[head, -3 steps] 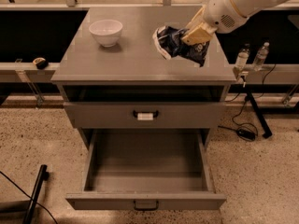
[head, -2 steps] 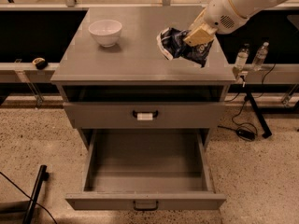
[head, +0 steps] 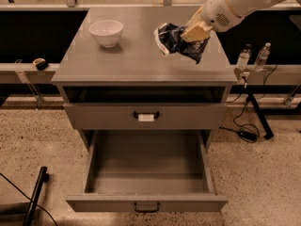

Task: Pick blue chip bag from middle drawer and place on counter

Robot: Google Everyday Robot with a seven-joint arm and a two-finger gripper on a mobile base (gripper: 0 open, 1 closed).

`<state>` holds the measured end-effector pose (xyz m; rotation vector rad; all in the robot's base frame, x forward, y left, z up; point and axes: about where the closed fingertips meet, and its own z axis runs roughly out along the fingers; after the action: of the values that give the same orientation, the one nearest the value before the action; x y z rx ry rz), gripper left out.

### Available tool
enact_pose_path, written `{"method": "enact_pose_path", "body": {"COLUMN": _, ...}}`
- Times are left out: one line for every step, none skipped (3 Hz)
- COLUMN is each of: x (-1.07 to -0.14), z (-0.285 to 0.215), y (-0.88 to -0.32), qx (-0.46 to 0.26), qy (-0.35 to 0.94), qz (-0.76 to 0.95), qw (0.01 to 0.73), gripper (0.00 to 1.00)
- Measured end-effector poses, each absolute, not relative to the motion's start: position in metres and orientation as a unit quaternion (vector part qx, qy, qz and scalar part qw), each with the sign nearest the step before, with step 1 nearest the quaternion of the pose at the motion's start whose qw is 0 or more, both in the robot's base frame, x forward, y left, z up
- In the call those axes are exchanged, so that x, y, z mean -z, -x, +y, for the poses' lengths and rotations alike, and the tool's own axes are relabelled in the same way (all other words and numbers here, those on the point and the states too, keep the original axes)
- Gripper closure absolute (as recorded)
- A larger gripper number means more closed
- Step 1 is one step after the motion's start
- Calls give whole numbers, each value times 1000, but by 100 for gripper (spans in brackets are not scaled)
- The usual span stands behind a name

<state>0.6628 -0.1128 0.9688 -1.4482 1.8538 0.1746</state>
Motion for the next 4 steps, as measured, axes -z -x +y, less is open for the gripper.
{"method": "enact_pose_path", "body": {"x": -963, "z": -122, "y": -689, "qx": -68, "qy": 523, "qz": 744, "qw": 411, "gripper": 100}}
{"method": "enact_pose_path", "body": {"x": -957, "z": -133, "y": -714, "qx": -60, "qy": 474, "qz": 765, "qw": 432, "gripper": 100}}
{"method": "enact_pose_path", "body": {"x": -928, "z": -149, "y": -797, "qx": 11, "qy": 467, "qz": 757, "qw": 456, "gripper": 100}}
{"method": "enact_pose_path", "body": {"x": -870, "z": -108, "y": -878, "qx": 47, "qy": 516, "qz": 734, "qw": 439, "gripper": 100}}
